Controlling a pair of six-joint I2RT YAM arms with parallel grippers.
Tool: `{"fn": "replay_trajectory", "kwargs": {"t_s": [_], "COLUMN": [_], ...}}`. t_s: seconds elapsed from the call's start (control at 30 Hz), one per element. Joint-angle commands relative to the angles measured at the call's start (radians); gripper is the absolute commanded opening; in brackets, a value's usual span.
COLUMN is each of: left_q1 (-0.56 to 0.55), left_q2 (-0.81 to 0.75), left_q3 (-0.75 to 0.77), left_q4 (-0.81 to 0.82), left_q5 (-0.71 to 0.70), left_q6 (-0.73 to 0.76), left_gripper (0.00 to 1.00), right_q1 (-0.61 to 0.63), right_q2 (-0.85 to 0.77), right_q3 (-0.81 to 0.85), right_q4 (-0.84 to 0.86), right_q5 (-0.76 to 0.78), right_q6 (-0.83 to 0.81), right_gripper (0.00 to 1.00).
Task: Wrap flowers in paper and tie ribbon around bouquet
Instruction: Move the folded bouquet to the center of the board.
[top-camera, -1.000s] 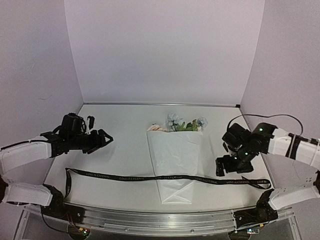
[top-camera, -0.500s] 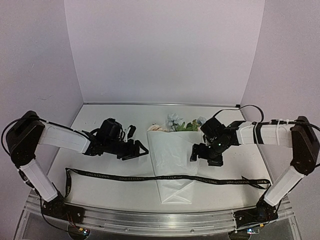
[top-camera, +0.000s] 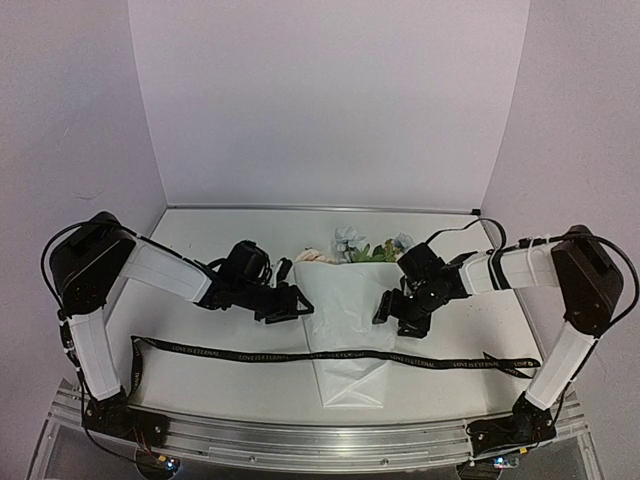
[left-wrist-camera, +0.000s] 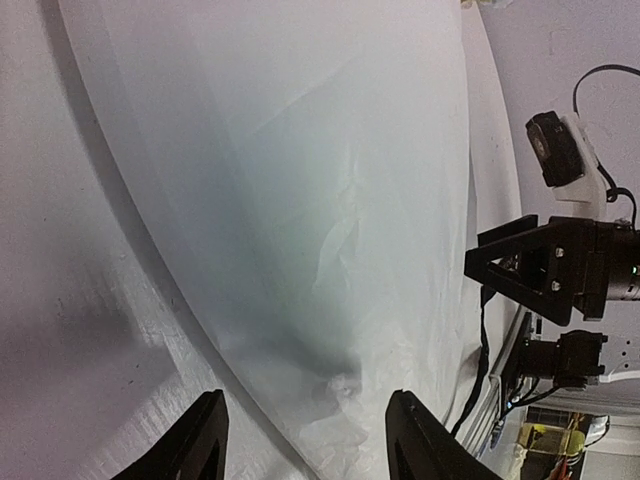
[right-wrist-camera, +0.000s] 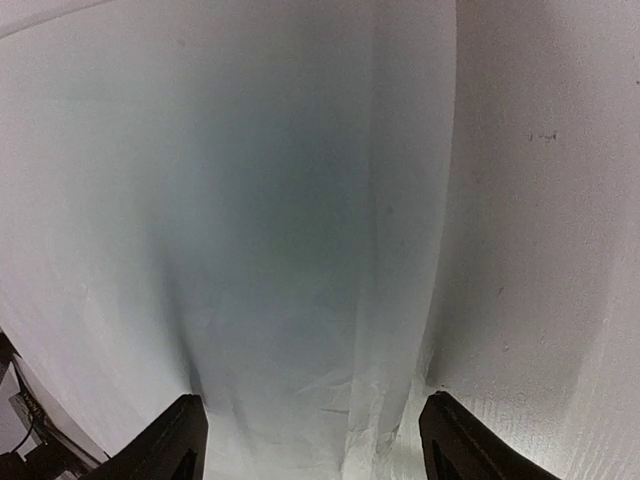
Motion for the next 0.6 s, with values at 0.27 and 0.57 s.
{"fn": "replay_trajectory", "kwargs": {"t_s": [0.27, 0.57], "left_q1": [-0.016, -0.004], "left_q2": [0.078, 0.148], "left_q3": [0.133, 0.251], "left_q4": [-0.06, -0.153], "left_q5": [-0.006, -0.042], "left_q6": [-0.024, 0.006], "left_gripper": [0.43, 0.29], "right_q1": [-0.011, -0.032], "right_q2": [0.071, 0.128], "right_q3": [0.038, 0.112], "right_q4": [0.065, 0.068], "right_q5": [-0.08, -0.089], "right_q6": [0.032, 0.01], "right_gripper": [0.35, 0.15]}}
